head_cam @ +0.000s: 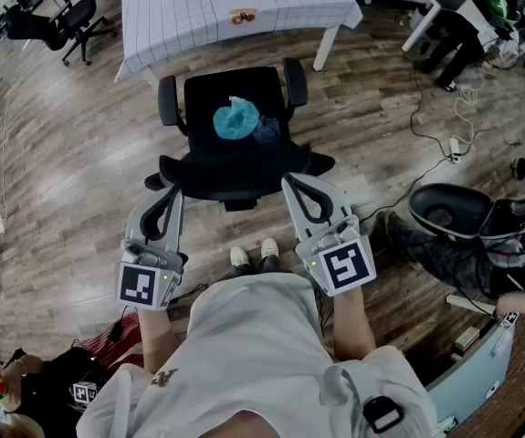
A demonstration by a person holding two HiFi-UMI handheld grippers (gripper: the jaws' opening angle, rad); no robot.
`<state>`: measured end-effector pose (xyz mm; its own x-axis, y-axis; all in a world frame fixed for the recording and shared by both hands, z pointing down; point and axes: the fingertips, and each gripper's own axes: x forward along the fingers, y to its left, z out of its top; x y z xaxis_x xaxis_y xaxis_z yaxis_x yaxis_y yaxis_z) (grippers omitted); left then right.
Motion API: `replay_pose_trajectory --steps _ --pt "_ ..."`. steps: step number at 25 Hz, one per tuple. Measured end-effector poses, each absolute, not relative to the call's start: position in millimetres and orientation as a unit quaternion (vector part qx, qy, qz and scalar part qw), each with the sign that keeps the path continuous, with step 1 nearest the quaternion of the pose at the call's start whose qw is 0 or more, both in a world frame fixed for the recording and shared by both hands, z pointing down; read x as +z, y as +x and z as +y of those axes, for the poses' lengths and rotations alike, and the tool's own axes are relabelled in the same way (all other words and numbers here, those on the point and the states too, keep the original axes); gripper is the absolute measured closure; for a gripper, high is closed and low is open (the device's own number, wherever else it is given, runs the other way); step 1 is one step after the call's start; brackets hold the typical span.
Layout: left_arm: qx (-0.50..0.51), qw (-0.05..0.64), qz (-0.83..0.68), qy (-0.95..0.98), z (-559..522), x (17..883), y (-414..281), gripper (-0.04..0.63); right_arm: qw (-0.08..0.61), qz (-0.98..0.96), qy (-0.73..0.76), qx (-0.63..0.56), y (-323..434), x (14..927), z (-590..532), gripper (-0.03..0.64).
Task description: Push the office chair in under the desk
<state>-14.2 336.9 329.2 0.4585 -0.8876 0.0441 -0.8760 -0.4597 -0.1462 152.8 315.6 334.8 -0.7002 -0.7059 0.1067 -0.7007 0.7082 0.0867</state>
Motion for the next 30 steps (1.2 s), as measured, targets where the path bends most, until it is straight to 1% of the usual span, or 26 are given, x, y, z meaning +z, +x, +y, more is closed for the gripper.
replay_pose_trajectory --steps 18,19,20,21,22,24,25,26,28,29,30 --pt "-0.055 0.041 0.529 -0.846 341.0 337.2 -10.0 0.591 0.061 -0.934 0.352 -0.029 162.0 341.2 315.4 0.615" --pt "-0.058 0.041 0.528 -0.847 342.0 337.9 -8.5 0.577 0.059 -0.935 0.347 -0.03 162.9 341.1 315.4 0.615" --pt "-0.062 0.041 0.525 -0.848 342.9 338.5 -6.7 0.539 0.06 -0.938 0.34 -0.031 163.5 341.4 315.6 0.608" --pt "-0.067 0.043 0.523 -0.849 343.8 338.8 -4.9 0.503 0.063 -0.94 0.333 -0.032 164.1 342.2 315.9 0.545" --pt "-0.073 0.047 0.521 -0.849 344.7 339.2 -3.5 0.475 0.067 -0.942 0.326 -0.034 164.9 343.7 316.2 0.502" --pt "-0.086 0.057 0.519 -0.849 346.4 342.0 -1.7 0.44 0.078 -0.945 0.315 -0.038 166.8 349.0 316.0 0.488" --pt "-0.093 0.061 0.516 -0.849 347.3 344.7 -0.8 0.417 0.084 -0.947 0.308 -0.039 167.5 352.7 315.9 0.422" --pt "-0.102 0.065 0.514 -0.85 348.2 347.9 0.0 0.39 0.09 -0.949 0.301 -0.038 168.3 356.6 315.7 0.391" --pt "-0.121 0.07 0.507 -0.85 349.3 354.9 1.5 0.33 0.096 -0.952 0.288 -0.04 169.8 362.3 314.5 0.382" --pt "-0.133 0.073 0.504 -0.85 349.0 358.3 2.0 0.306 0.099 -0.954 0.28 -0.042 170.1 364.4 313.8 0.335" --pt "-0.144 0.075 0.502 -0.849 348.0 361.5 2.1 0.28 0.102 -0.955 0.273 -0.045 170.1 366.1 312.7 0.301"
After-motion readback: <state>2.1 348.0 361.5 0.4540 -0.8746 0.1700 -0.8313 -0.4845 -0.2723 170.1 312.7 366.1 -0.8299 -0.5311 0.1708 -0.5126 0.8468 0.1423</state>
